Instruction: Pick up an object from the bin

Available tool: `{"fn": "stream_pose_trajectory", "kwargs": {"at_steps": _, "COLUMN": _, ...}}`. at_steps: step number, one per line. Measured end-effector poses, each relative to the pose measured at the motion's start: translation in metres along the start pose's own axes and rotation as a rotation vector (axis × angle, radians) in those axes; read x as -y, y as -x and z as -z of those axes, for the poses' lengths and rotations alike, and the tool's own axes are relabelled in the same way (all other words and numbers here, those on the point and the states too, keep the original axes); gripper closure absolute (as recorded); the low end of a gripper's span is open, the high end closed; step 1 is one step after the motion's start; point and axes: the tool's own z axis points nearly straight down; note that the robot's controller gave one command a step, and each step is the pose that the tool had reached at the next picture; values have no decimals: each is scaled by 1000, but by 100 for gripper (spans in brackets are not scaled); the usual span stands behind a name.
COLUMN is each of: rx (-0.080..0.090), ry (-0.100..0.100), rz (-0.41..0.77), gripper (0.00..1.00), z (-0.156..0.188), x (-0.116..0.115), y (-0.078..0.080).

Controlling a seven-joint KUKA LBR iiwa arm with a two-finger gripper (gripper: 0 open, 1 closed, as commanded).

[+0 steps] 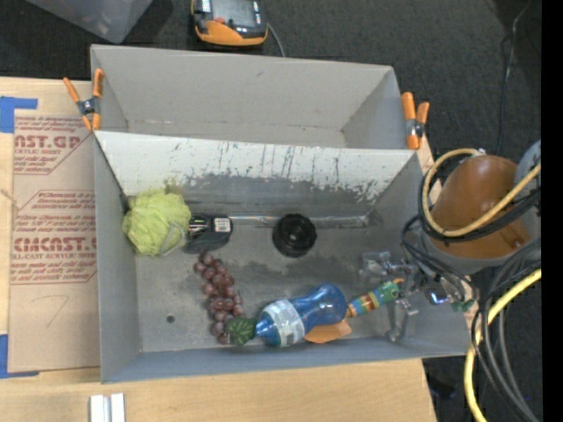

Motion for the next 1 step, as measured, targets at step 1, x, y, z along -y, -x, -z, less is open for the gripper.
{"fn": "stream_pose_trajectory", "kwargs": {"at_steps": 1, "rx": 15, "ry": -9, "rz": 236, "gripper": 0, "z": -30, "x": 0, "y": 14}}
